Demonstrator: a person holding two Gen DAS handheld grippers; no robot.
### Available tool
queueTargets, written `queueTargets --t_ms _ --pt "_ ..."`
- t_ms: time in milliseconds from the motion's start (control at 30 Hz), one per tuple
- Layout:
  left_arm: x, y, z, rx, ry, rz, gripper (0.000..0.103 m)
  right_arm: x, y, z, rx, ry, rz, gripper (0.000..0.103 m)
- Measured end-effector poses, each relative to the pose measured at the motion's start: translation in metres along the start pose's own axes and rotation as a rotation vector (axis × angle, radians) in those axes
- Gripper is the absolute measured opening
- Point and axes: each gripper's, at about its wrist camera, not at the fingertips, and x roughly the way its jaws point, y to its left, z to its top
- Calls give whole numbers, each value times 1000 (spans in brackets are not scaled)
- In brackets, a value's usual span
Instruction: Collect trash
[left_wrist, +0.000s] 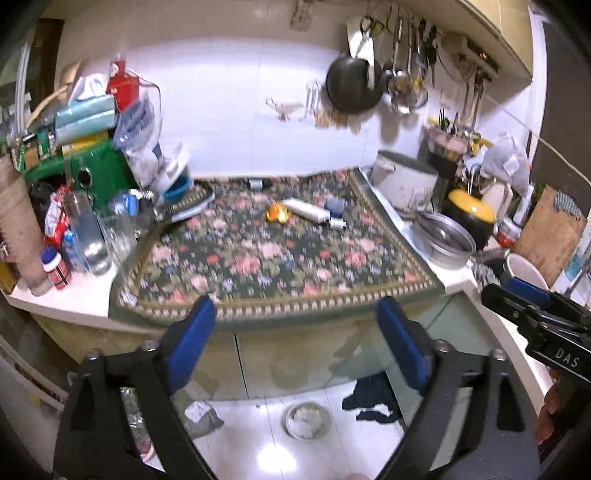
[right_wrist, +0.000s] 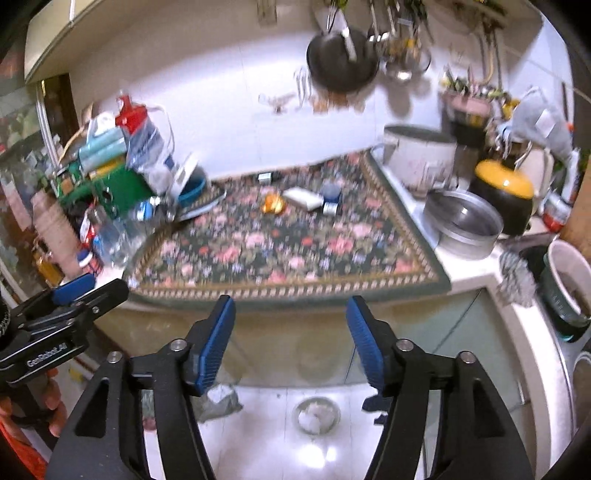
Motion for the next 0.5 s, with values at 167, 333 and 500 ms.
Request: queueTargets --t_ms 167,333,500 --pt "17 6 25 -39 -16 -18 93 5 -9 21 13 -52 -18 68" --pt "46 1 49 -52 -51 45 93 29 -32 47 15 -81 -2 69" --pt "91 -12 88 -93 -45 91 93 60 -57 83 -9 -59 27 68"
